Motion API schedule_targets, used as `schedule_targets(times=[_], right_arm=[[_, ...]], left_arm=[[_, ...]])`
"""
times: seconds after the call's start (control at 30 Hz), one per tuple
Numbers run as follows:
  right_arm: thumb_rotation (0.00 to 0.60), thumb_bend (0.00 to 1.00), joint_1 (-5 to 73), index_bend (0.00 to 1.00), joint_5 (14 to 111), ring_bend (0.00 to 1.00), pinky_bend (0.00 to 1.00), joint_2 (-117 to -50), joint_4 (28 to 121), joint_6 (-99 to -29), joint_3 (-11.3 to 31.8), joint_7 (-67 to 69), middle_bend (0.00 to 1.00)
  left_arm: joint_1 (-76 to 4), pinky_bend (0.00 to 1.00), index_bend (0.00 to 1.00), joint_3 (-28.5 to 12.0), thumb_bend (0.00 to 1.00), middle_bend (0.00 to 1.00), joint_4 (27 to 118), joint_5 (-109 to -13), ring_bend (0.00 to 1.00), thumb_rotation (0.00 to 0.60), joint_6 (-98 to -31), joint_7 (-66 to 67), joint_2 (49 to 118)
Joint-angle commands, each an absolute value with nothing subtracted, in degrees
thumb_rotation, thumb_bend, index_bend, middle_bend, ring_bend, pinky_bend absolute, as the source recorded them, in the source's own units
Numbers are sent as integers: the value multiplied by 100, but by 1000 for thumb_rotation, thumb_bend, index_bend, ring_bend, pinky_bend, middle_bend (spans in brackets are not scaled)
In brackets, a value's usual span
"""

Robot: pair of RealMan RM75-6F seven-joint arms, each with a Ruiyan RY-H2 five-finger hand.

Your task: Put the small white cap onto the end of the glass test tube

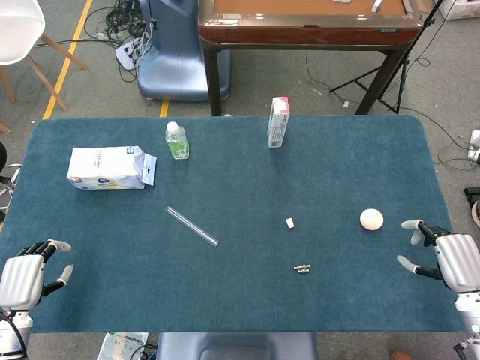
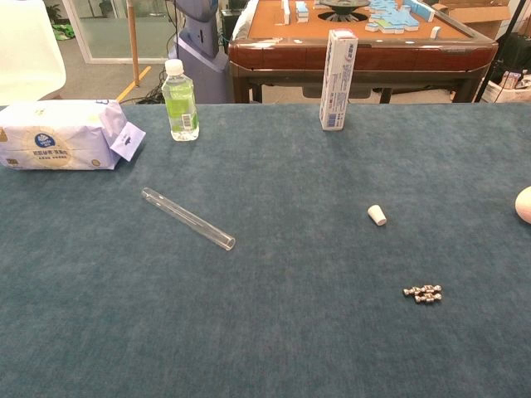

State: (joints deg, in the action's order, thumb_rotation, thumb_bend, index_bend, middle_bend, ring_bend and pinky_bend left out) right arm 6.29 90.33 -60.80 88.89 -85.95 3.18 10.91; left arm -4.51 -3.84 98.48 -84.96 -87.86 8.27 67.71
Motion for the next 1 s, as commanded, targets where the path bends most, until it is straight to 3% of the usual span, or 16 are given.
schedule_targets(times=[0.03,0.27,0.4,0.53,0.6,0.7,0.83,1.0], right_arm=[[600,125,662,359,9011,567,735,-6076,8934,-8536,327,1023,570],[600,126,761,359,8975,600,735,-6079,9034,-8351,333,851,595],[600,126,917,358,8924,738,772,-6045,9161,-8082,357,541,678],[600,146,1214,317,8753,949,935,-5871,9524,-7454,360,-9,830],[600,209,1418,266,8620,994,987,-5770,9768,-7055,383,-248,895],[600,392,1747,220,8373,1000,1000,-5672,10053,-6435,427,-505,985],[600,622,2255,202,7930,1000,1000,-5713,10249,-5607,551,-774,1000],[600,707,2817,202,7235,1000,1000,-6017,10129,-4793,705,-1012,1000]], left_arm=[[-463,387,426,-387,281,419,9826,-8470,372,600,-8754,819,6776],[-449,387,427,-388,281,419,9786,-8449,373,600,-8763,774,6770],[-445,387,427,-390,281,419,9774,-8423,373,600,-8752,769,6769],[-450,387,427,-394,281,419,9761,-8414,372,600,-8744,770,6778],[-447,387,427,-396,281,419,9756,-8403,372,600,-8744,768,6783],[-441,387,427,-399,281,419,9745,-8382,372,600,-8743,759,6785],[-429,387,427,-392,281,419,9738,-8366,373,600,-8741,745,6794],[-415,387,427,-379,281,419,9731,-8375,373,600,-8753,747,6802]])
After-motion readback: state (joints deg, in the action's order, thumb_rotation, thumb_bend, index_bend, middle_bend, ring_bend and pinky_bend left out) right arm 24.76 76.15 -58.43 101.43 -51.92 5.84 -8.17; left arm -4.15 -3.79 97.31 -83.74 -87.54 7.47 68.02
